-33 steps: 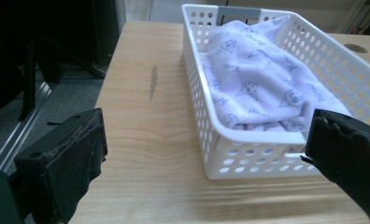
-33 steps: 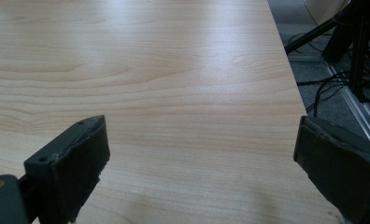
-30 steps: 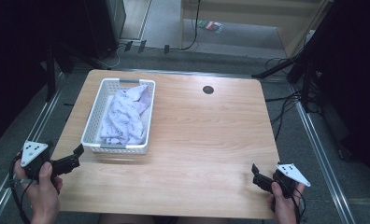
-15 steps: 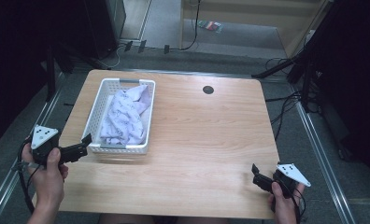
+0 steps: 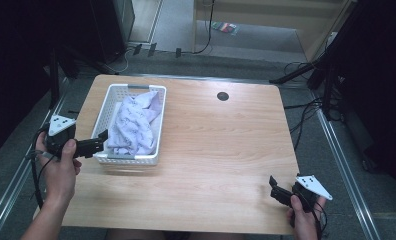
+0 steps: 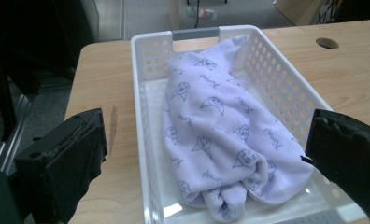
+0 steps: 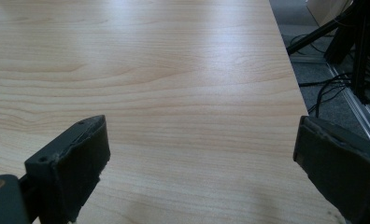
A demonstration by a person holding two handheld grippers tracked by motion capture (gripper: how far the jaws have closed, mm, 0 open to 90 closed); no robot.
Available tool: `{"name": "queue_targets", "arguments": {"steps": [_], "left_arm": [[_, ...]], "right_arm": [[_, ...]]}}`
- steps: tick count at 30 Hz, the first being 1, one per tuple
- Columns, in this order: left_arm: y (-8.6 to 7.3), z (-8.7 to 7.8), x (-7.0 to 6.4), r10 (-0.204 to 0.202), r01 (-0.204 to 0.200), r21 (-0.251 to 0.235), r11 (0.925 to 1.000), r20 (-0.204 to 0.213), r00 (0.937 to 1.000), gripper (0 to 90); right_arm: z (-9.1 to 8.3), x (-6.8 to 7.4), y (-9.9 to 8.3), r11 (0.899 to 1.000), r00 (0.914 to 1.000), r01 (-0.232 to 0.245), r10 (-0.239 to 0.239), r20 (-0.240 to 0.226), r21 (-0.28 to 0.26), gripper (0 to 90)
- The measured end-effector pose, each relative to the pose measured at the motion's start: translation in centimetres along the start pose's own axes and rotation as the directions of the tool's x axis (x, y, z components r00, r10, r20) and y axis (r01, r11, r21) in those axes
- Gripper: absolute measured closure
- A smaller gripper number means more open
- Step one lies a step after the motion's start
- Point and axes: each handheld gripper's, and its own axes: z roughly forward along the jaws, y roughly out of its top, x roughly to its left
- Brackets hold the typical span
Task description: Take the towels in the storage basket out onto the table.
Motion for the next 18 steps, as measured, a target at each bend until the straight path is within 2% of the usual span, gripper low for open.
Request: {"name": "queue_targets", "arguments": {"steps": [10,18], "left_arm": [[1.5,2.7,-1.0,0.016,-0.018,0.077,0.9969,0.027,0.9995,0.0],[2.4,4.6,-1.4,0.026,-0.028,0.121,0.9923,0.023,0.9994,0.0]], "right_arm": [[0.0,-0.1,0.0,1.0,1.0,0.002,-0.002,-0.003,-0.004,3.7],[0.0,0.0,0.0,1.0,1.0,-0.001,0.001,-0.008,-0.001,3.7]]}}
